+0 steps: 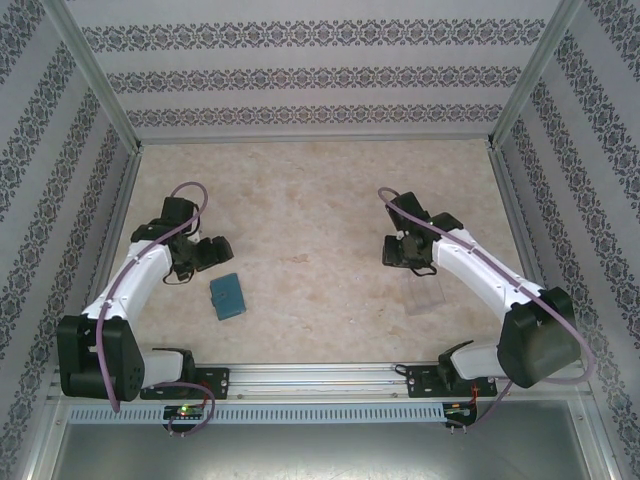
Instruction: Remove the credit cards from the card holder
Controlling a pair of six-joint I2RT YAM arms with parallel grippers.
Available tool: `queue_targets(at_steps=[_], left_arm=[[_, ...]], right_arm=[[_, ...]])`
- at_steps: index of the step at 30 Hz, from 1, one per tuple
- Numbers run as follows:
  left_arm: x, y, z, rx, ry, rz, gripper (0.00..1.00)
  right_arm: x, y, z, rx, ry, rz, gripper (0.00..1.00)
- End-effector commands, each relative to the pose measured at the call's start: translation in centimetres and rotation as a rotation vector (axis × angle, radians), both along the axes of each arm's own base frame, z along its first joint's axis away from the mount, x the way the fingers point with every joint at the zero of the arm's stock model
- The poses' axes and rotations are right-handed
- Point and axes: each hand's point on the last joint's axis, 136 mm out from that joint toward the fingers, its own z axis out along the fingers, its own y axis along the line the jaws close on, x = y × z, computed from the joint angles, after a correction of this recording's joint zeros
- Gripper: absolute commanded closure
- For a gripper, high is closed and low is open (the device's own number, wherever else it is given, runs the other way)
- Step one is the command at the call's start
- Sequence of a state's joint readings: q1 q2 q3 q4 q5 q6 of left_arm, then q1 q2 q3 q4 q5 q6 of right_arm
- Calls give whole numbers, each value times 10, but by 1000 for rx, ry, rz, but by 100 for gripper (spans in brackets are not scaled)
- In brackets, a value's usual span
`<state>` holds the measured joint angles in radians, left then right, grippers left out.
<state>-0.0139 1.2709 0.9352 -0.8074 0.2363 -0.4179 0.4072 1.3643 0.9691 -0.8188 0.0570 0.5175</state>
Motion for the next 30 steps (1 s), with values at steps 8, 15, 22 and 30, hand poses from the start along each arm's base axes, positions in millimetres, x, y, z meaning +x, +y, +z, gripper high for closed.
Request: queue_targets(at_steps=[8,15,22,30], left_arm=[[6,4,1,76,47,-119,13],[6,4,-3,79,63,-132,13],[3,5,-6,86,74,-137,13],[3,5,-7,87,83,-139,12]], right_arm=[[-20,-43,-13,-62,46,-93,73],[-23,-57,-19,-43,65,-123,75],[-21,-59,-34,-63,115,-121,77],[-18,-58,-41,-71,130,-99,82]])
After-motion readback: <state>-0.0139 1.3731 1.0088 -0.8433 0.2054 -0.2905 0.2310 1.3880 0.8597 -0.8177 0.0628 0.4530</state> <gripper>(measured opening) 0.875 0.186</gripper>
